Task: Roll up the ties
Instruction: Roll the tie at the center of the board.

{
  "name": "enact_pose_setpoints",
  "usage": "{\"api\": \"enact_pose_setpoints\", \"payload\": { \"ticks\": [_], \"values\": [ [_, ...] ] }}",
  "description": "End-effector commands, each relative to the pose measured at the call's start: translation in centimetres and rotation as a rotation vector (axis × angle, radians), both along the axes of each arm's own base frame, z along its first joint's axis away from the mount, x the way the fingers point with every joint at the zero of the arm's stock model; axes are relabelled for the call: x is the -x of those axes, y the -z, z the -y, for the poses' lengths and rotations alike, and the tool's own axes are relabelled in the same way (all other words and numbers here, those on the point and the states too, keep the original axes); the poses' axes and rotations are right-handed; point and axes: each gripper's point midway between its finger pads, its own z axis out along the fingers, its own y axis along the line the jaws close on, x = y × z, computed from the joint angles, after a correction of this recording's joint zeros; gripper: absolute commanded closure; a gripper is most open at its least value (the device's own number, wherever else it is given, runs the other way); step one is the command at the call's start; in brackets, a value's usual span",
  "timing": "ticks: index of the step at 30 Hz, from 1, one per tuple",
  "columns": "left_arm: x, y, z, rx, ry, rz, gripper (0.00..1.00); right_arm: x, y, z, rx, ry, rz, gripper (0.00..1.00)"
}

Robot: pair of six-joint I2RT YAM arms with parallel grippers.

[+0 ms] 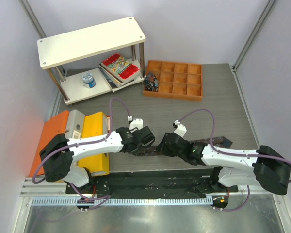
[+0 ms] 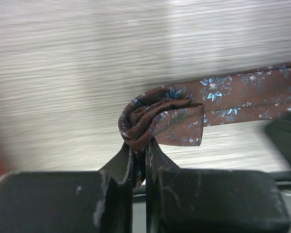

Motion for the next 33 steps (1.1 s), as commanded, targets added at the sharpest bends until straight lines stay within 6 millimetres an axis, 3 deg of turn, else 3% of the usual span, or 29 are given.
{"api": "enact_pose_setpoints", "payload": {
  "ticks": [1, 5, 10, 14, 20, 24, 29, 33],
  "values": [
    [-0.2, -1.7, -5.4, -0.3, 0.016, 0.012, 1.0, -0.7, -1.9, 2.2, 0.067, 0.054, 0.048, 0.6],
    [-0.6, -2.5, -6.6, -0.43, 0.029, 0.003, 1.0, -0.4, -1.9, 2.6, 0.06, 0.061, 0.041, 0.62],
    [-1.6, -3.9, -8.7, -0.732, 0.038, 0.01, 1.0, 0.1, -1.4, 3.3, 0.048, 0.088, 0.021, 0.66],
    [-2.2, -4.5, -9.3, -0.912, 0.025, 0.05, 1.0, 0.3, -1.8, 4.3, 0.031, 0.119, 0.023, 0.69],
    [-2.6, -4.5, -7.2, -1.036, 0.034, 0.133, 1.0, 0.8, -2.9, 6.9, 0.013, 0.198, 0.037, 0.7],
    [-2.8, -3.7, -4.6, -1.025, 0.071, 0.152, 1.0, 1.0, -4.1, 8.3, -0.016, 0.24, 0.056, 0.7],
    [-2.7, -2.3, -3.2, -1.035, 0.087, 0.136, 1.0, 1.4, -5.4, 9.9, -0.035, 0.267, 0.081, 0.69],
    [-2.6, -2.5, -2.0, -0.963, 0.091, 0.121, 1.0, 1.7, -6.4, 10.3, -0.063, 0.263, 0.091, 0.67]
  ]
}}
